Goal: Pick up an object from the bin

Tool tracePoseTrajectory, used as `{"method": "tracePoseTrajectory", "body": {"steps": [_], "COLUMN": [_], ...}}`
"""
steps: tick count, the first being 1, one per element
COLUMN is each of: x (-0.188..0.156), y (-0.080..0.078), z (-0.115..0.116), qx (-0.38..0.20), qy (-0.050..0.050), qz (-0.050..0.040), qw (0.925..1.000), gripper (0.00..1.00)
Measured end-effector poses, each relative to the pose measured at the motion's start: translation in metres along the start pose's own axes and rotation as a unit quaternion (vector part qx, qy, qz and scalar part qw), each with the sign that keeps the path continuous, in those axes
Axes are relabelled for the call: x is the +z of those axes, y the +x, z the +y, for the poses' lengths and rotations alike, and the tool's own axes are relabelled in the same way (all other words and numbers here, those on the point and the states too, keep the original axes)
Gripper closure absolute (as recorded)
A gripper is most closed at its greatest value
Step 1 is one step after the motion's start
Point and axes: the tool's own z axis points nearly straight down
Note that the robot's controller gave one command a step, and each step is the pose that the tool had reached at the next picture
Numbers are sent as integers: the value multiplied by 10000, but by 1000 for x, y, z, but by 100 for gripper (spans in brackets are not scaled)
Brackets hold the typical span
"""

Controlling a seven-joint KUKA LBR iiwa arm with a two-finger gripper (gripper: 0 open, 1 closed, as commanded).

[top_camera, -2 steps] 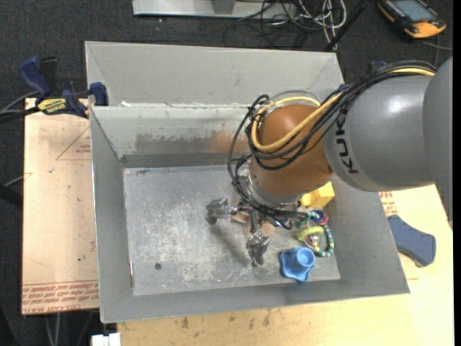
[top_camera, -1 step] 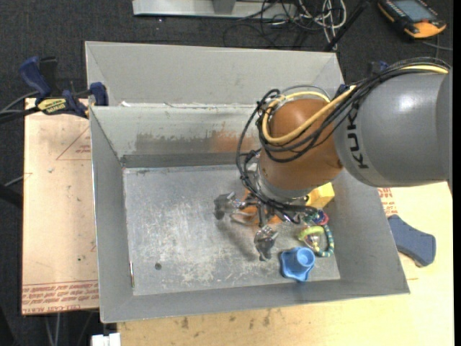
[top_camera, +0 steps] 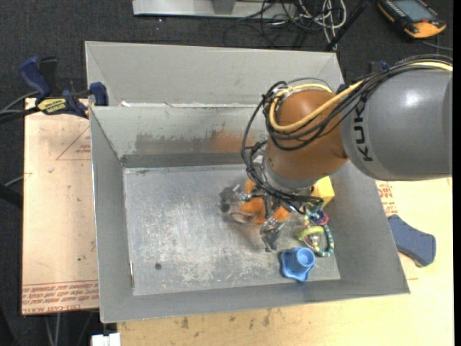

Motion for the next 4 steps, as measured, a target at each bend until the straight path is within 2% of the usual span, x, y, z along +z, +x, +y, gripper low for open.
{"method": "tracePoseTrajectory", "body": {"steps": [1,2,3,4], "x": [9,15,25,25], "y": [-5,-8,-8,-8], "z": [-17,-38,-69,-69], "qx": [670,-22,57,56], "qy": [4,1,-5,-5], "qz": [-8,-3,-4,-4], "qw": [9978,10000,10000,10000], "gripper": [0,0,100,100]}}
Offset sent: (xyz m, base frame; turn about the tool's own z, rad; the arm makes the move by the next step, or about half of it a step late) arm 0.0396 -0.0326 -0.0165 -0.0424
